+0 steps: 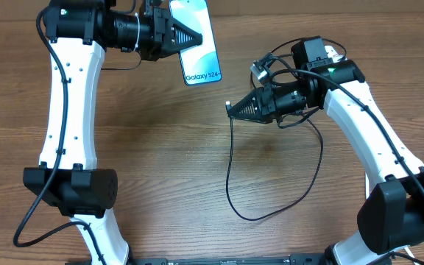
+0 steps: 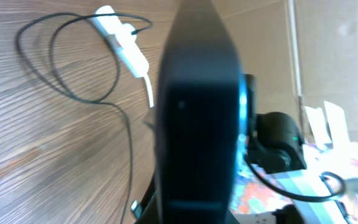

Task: Plug charger to phone and switch on socket
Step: 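Raise the phone with the left gripper and bring the plug toward its bottom port, then align the USB-C plug with the phone's bottom port using the right gripper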

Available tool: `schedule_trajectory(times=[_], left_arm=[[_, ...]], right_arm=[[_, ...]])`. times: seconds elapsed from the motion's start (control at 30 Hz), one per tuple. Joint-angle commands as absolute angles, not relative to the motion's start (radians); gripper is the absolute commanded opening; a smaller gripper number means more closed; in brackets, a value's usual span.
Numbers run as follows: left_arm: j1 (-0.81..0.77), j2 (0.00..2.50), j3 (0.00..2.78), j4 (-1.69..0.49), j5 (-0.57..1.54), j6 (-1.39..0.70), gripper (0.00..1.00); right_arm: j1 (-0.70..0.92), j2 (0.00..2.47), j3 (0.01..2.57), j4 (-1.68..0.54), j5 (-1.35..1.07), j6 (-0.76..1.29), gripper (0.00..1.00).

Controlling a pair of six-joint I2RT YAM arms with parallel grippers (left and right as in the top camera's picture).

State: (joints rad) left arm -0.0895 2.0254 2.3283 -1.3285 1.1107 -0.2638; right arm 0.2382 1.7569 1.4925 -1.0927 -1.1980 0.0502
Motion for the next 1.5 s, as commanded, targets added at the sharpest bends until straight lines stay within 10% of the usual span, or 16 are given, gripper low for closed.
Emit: schedule_trajectory(times=[0.0, 1.47], left_arm=[[-0.088, 2.024, 2.329, -1.286, 1.226, -0.310, 0.04], [-0.108, 2.024, 2.329, -1.281, 1.193, -0.426, 0.04]], right_arm=[[0.265, 1.751, 1.506, -1.087, -1.353, -0.036, 0.04], [0.294, 1.649, 1.507, -0.610, -1.394, 0.345, 0.04]])
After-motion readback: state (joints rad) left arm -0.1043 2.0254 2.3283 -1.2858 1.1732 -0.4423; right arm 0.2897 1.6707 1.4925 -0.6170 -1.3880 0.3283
